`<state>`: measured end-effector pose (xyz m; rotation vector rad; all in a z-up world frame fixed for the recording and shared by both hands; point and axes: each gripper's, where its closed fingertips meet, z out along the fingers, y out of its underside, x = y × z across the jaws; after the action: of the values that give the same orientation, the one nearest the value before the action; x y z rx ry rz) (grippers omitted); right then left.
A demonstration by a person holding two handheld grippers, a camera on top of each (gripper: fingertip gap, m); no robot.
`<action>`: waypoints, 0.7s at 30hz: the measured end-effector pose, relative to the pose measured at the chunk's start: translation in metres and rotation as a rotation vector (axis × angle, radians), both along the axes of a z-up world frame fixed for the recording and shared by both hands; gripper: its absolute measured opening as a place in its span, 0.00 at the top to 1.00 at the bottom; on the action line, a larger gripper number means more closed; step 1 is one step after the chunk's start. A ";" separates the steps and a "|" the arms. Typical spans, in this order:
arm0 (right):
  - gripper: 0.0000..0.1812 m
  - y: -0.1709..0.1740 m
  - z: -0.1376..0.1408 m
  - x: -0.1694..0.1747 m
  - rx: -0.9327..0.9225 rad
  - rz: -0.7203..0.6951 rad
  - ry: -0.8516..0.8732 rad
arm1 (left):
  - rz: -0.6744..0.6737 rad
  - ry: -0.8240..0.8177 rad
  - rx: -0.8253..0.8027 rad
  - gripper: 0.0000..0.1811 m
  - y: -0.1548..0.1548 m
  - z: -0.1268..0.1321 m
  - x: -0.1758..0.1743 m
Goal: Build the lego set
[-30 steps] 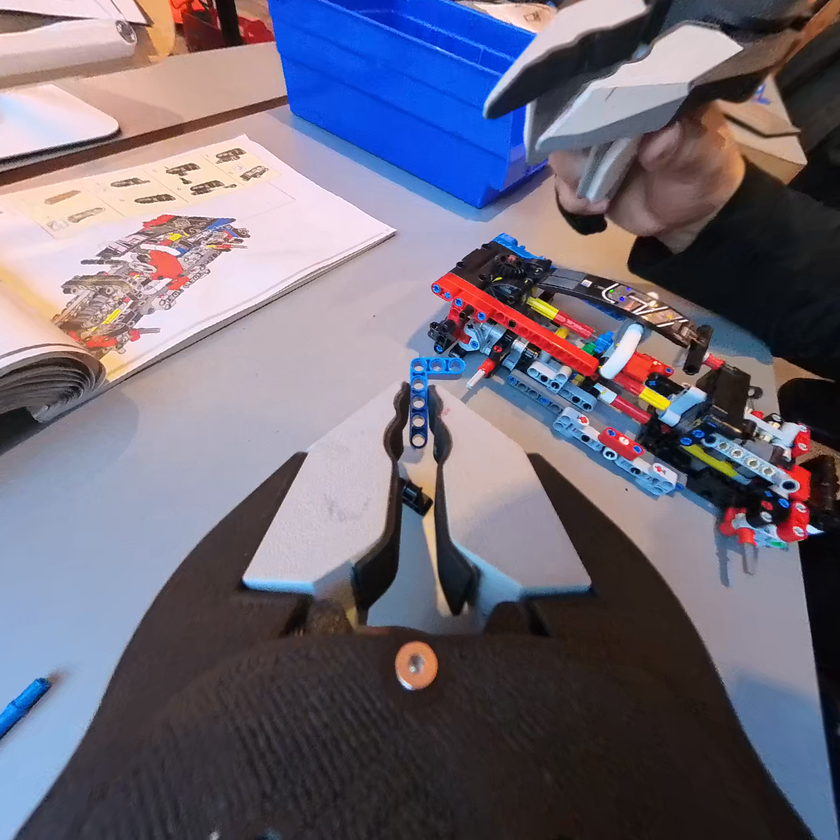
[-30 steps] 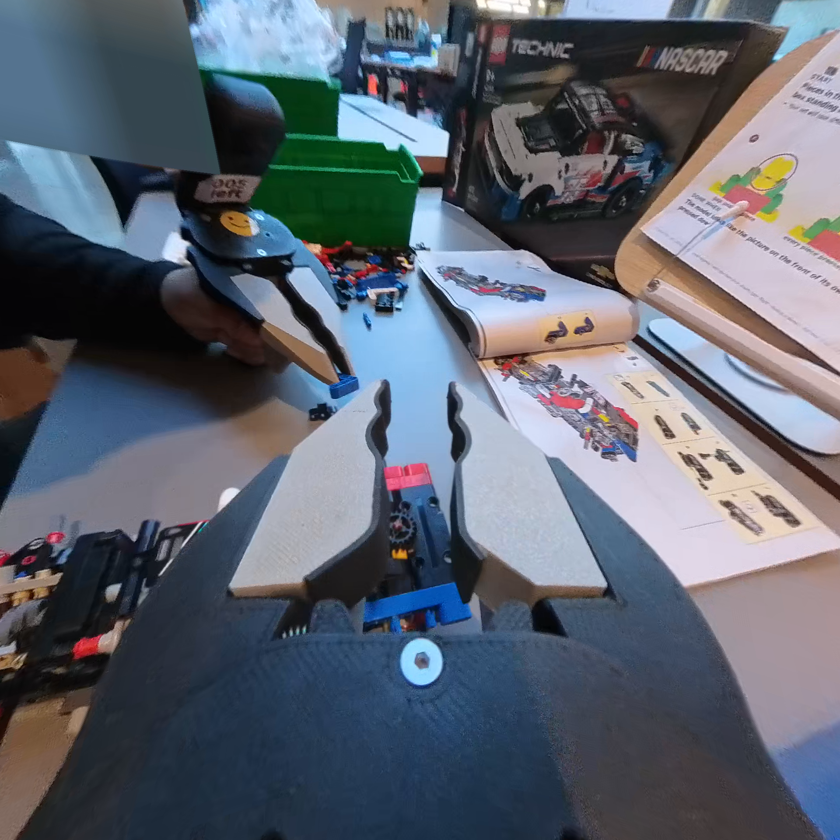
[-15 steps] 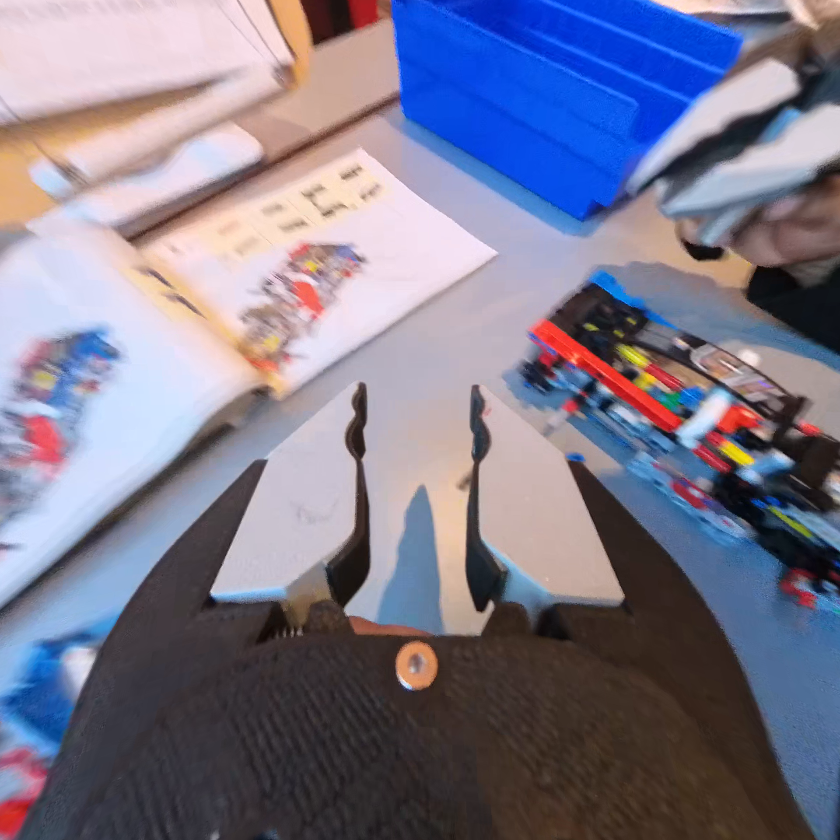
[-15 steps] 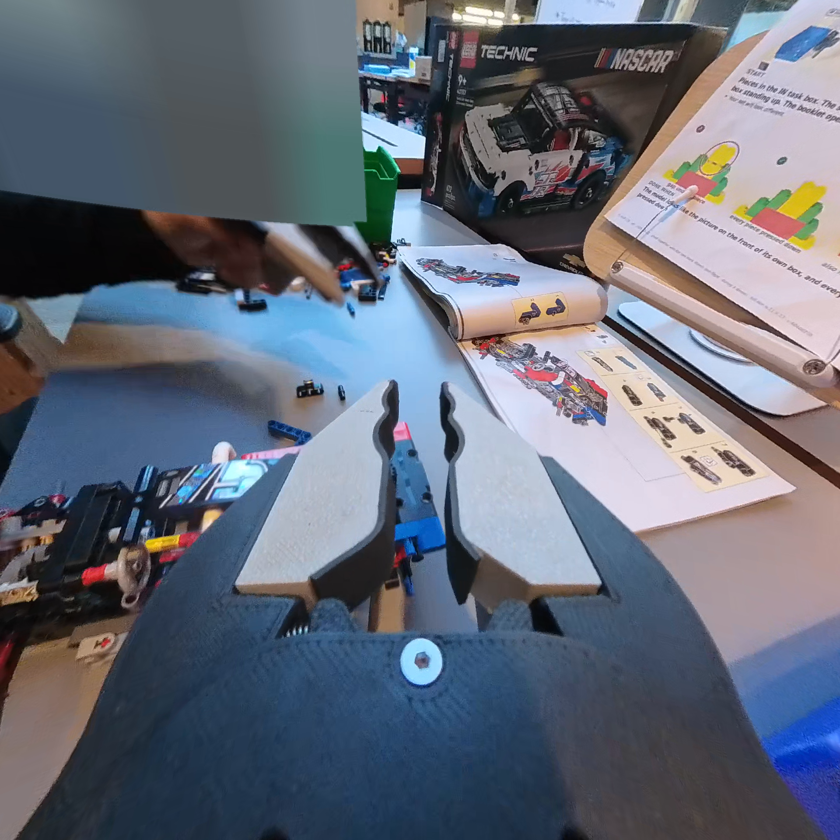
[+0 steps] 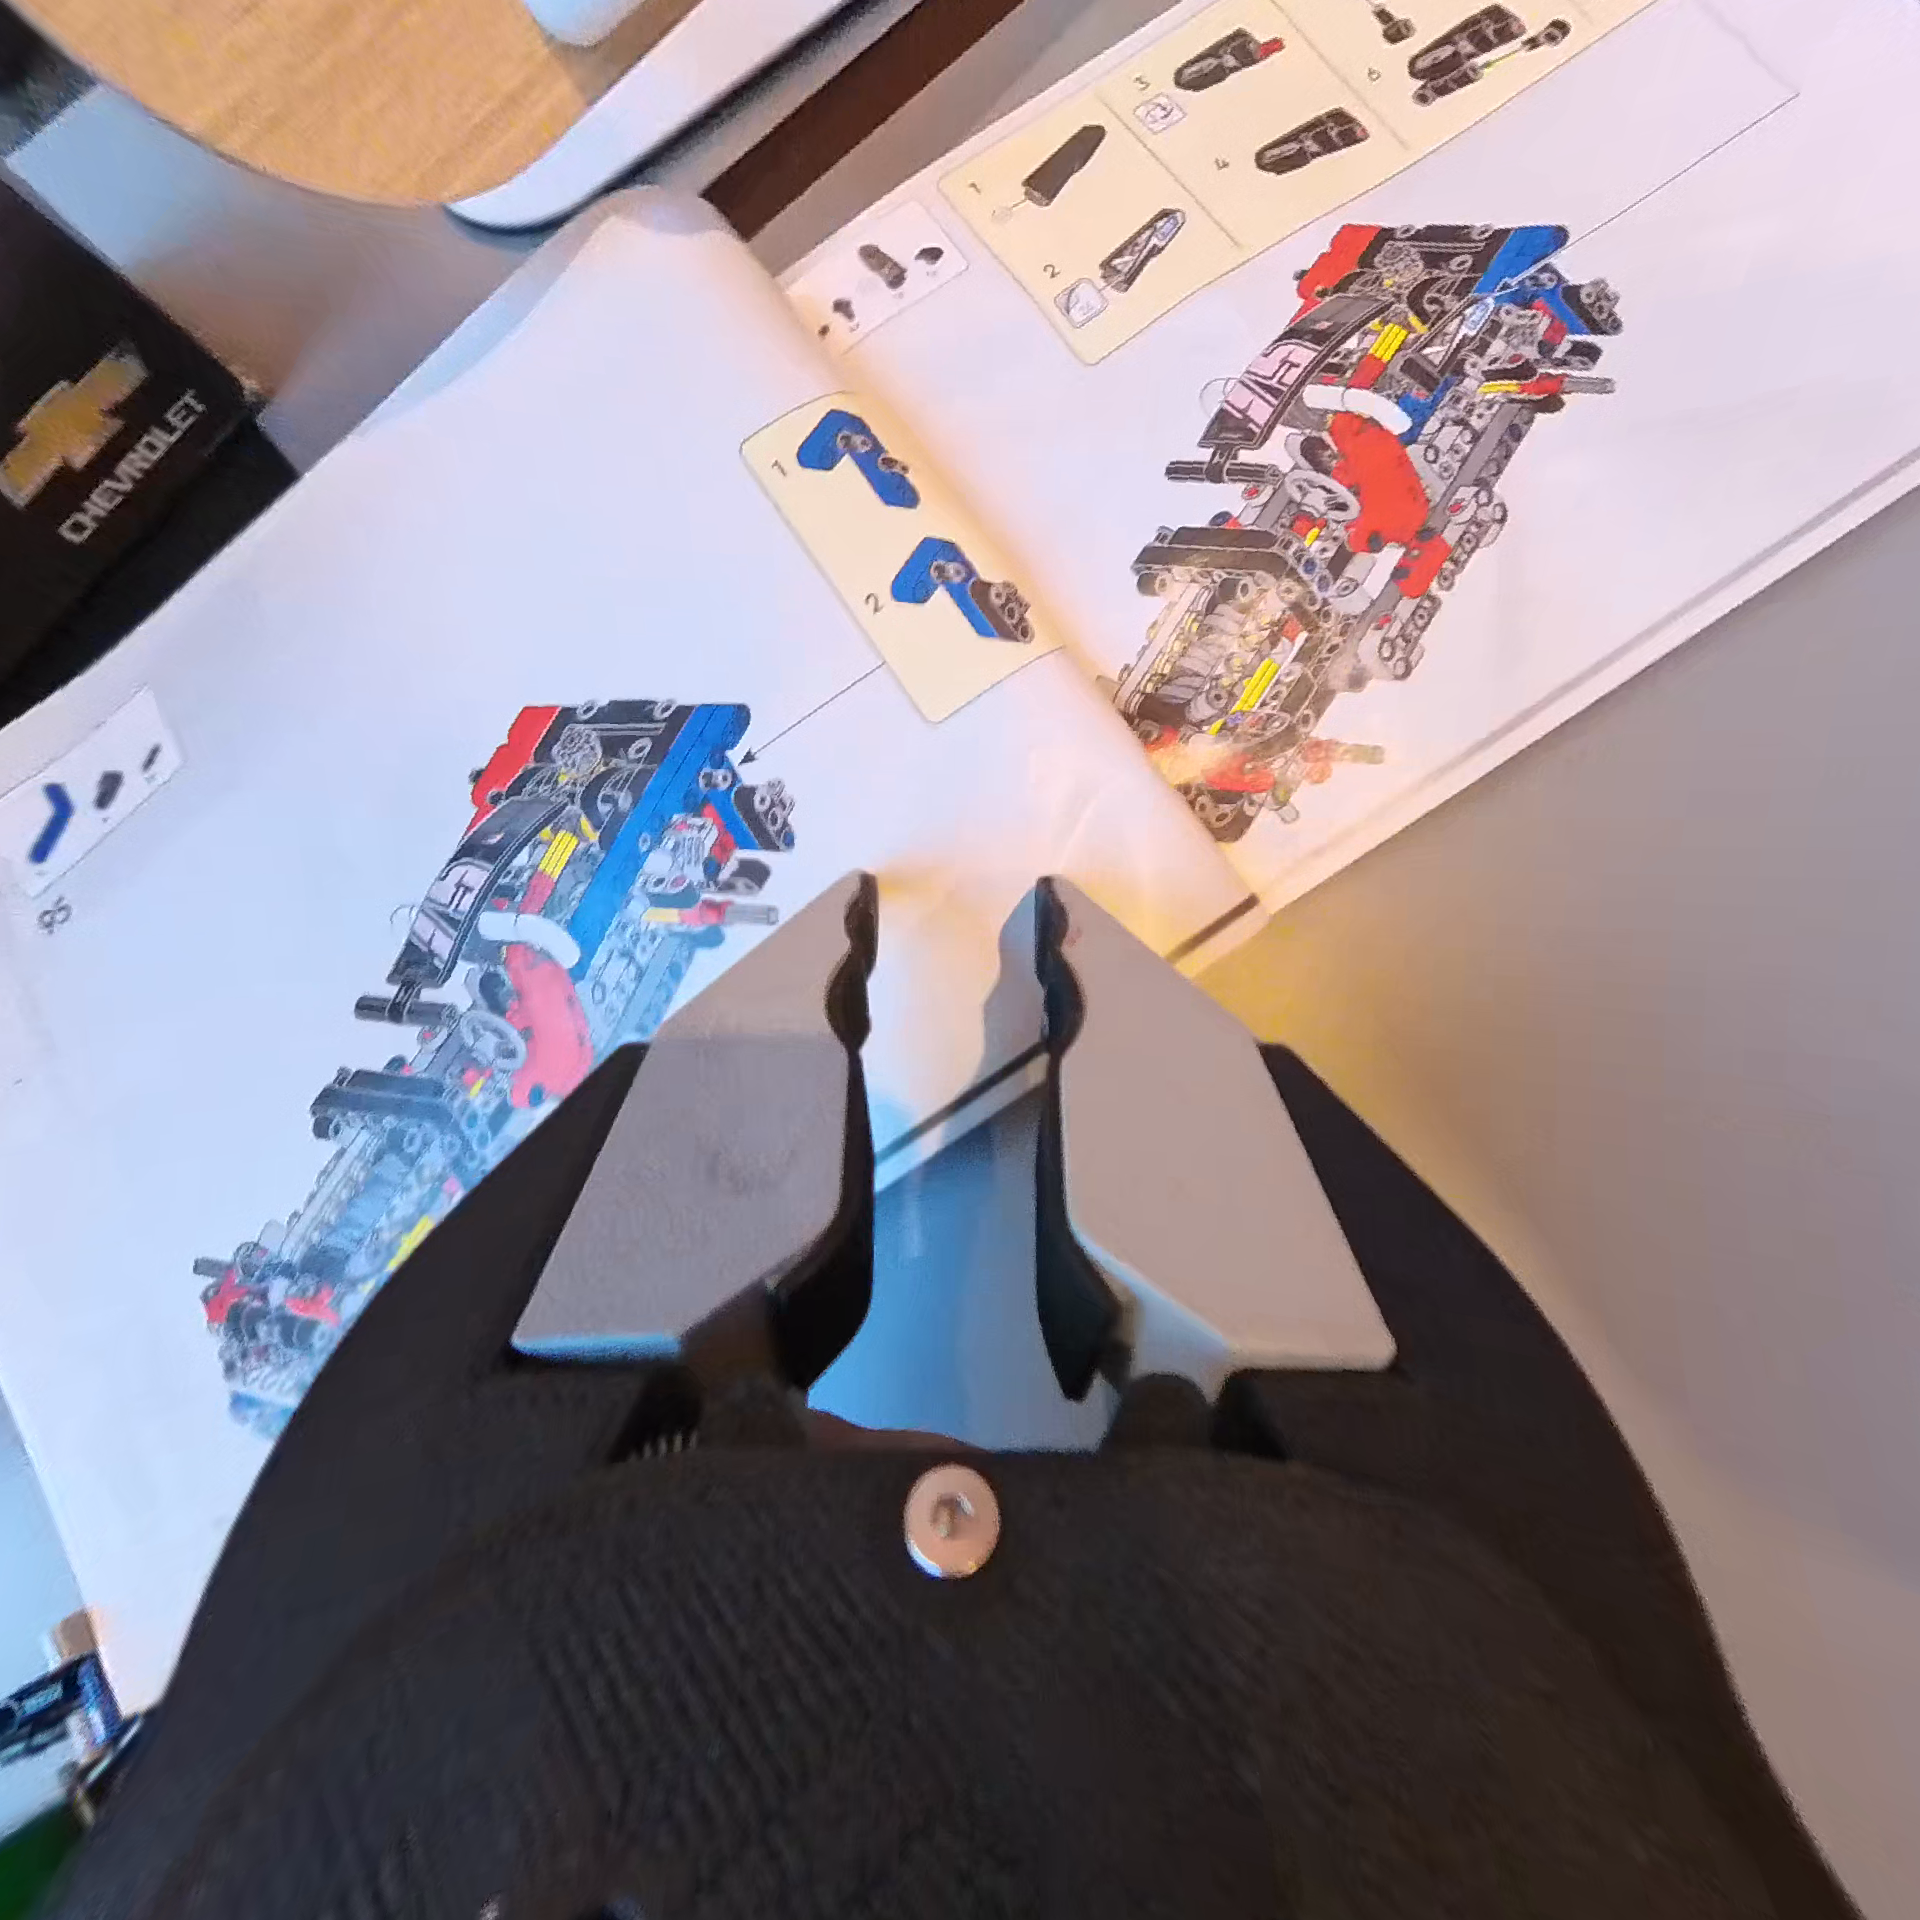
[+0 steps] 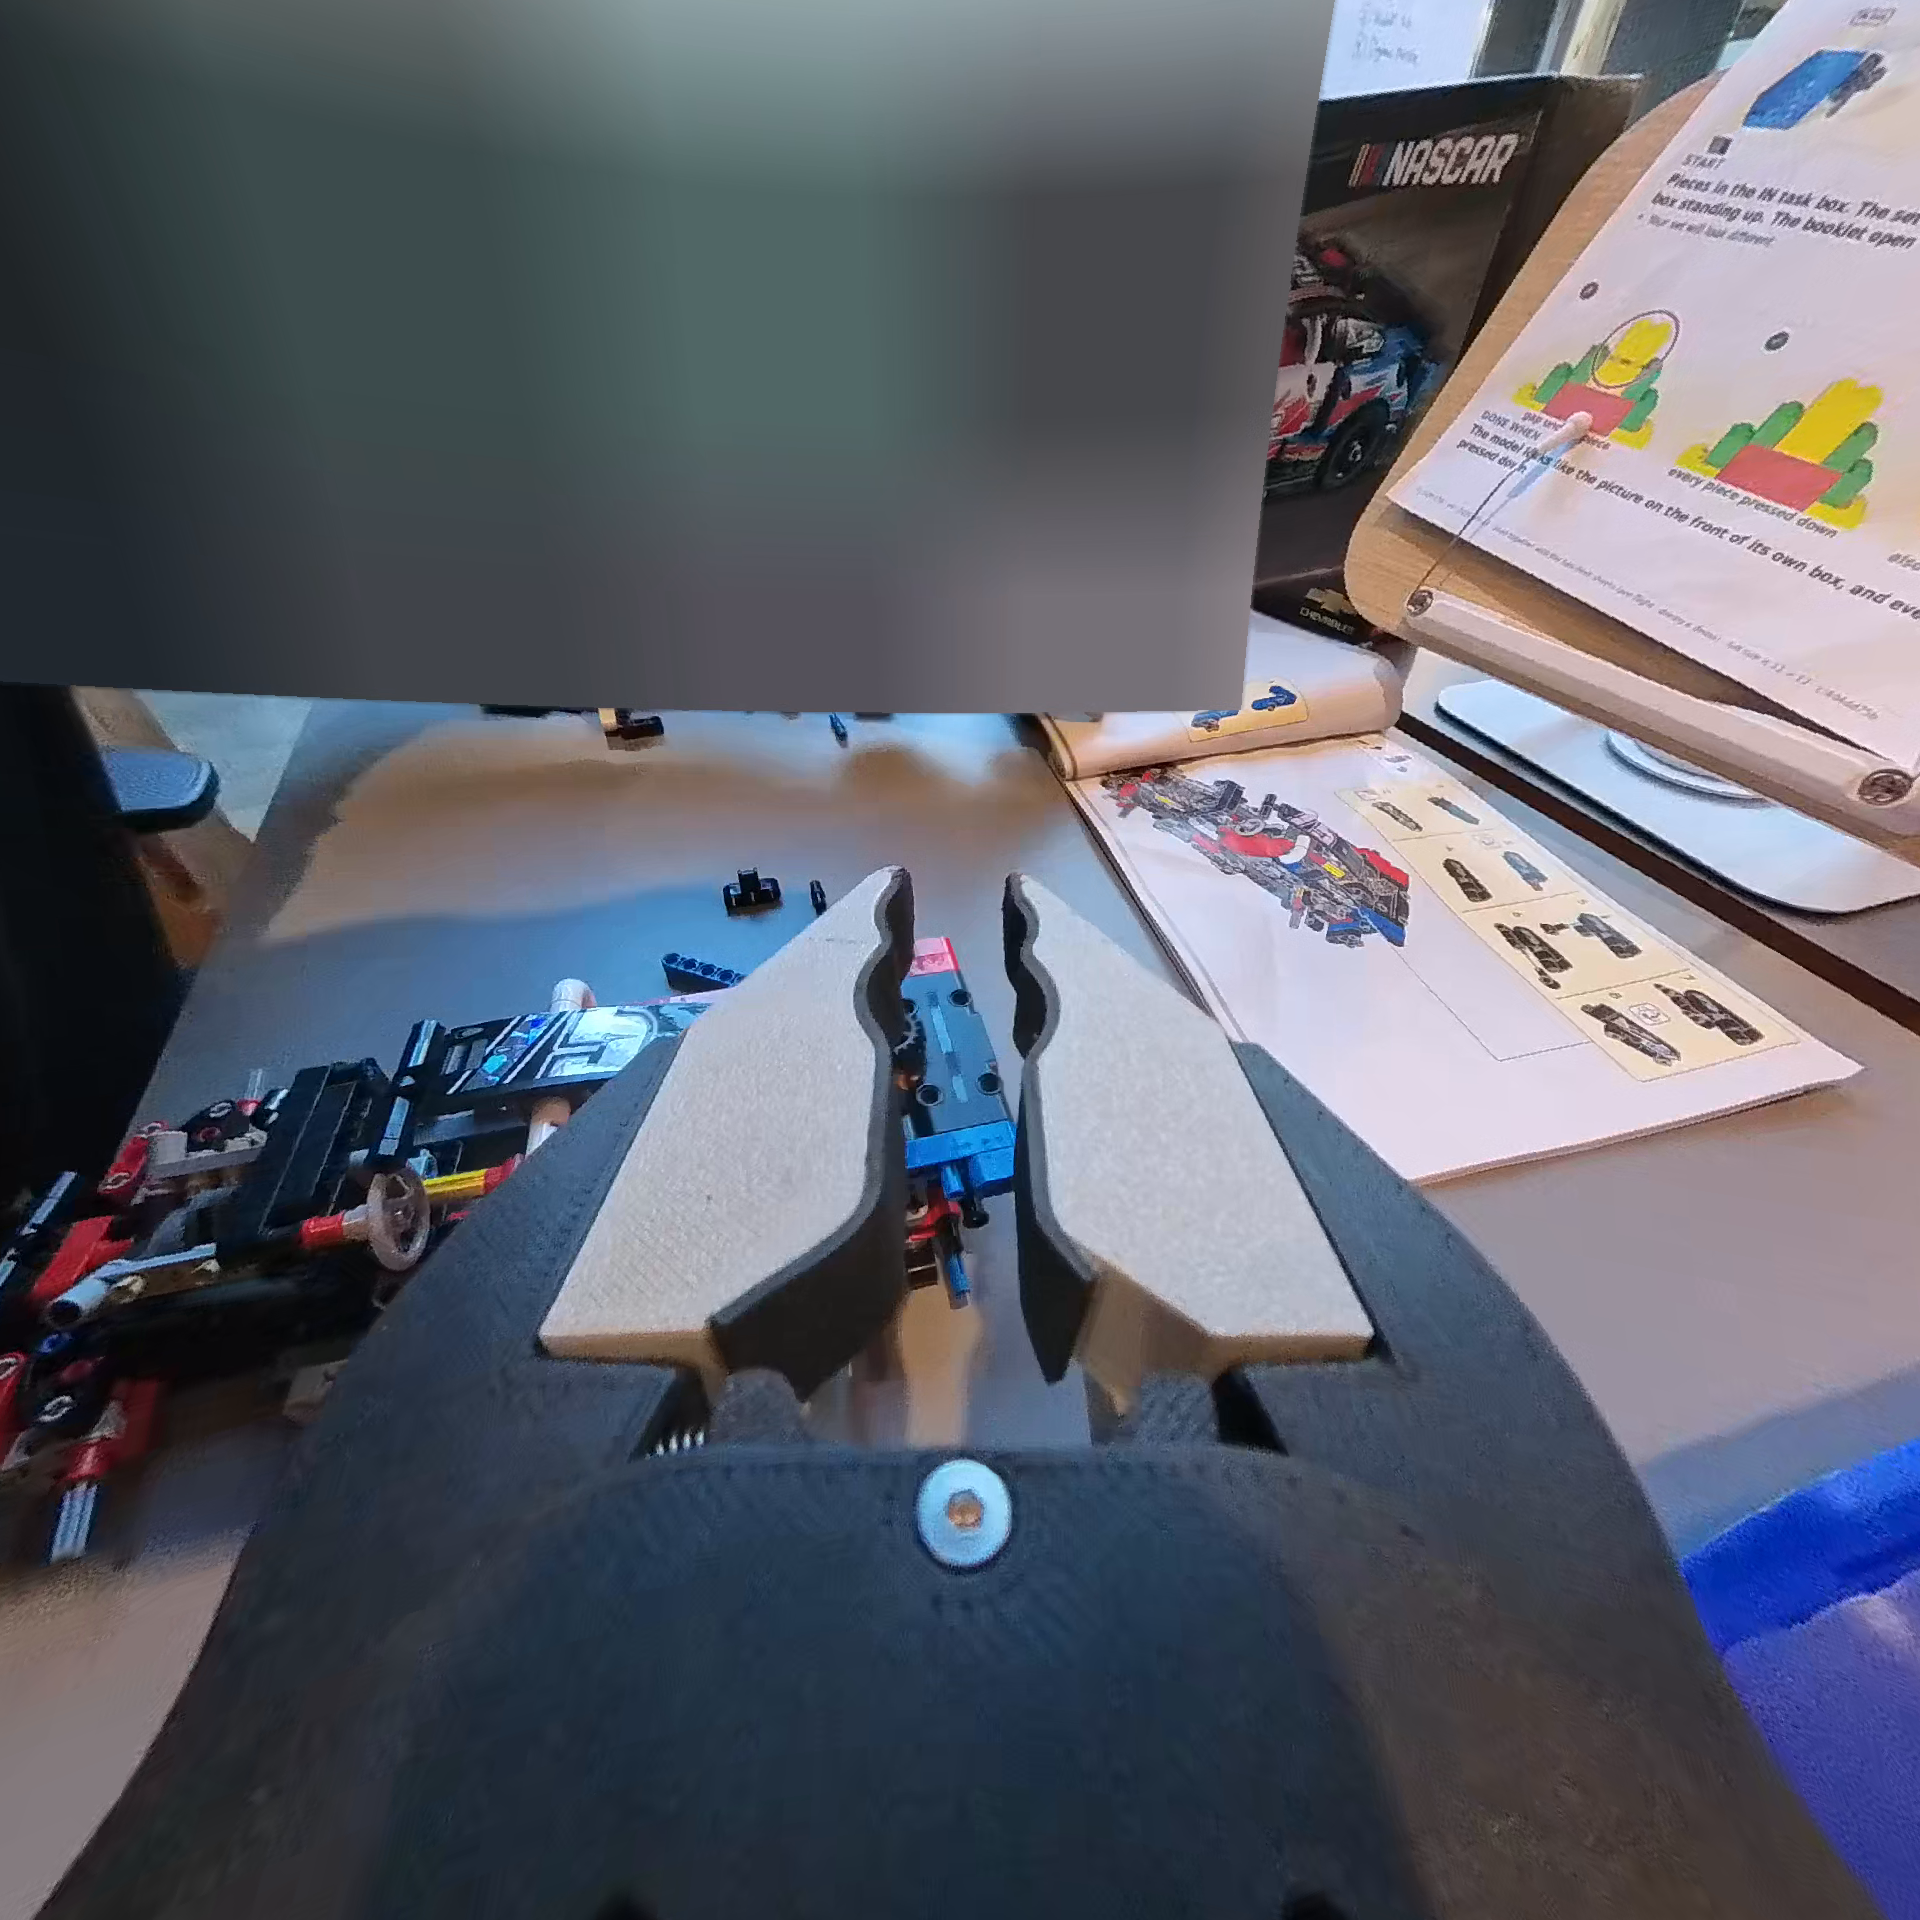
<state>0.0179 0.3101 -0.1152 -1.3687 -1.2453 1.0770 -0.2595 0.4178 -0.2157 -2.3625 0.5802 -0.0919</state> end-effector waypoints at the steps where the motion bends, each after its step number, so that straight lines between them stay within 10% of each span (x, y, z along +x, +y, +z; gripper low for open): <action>1: 0.92 0.001 -0.001 0.000 0.000 0.001 -0.002 | 0.002 0.008 0.008 0.85 -0.002 0.000 0.000; 10: 0.92 0.011 -0.011 0.000 0.012 -0.048 -0.030 | -0.175 -0.062 0.049 0.81 -0.091 0.067 0.070; 15: 0.93 0.011 -0.013 -0.002 0.033 -0.062 -0.037 | -0.255 -0.204 -0.041 0.82 -0.177 0.043 0.136; 21: 0.93 0.010 -0.014 0.003 0.081 -0.085 -0.038 | -0.181 -0.204 0.002 0.83 -0.197 0.013 0.141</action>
<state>0.0206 0.3201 -0.1293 -1.3736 -1.2342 0.9355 -0.1188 0.2205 -0.2032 -2.2588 0.6913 -0.4080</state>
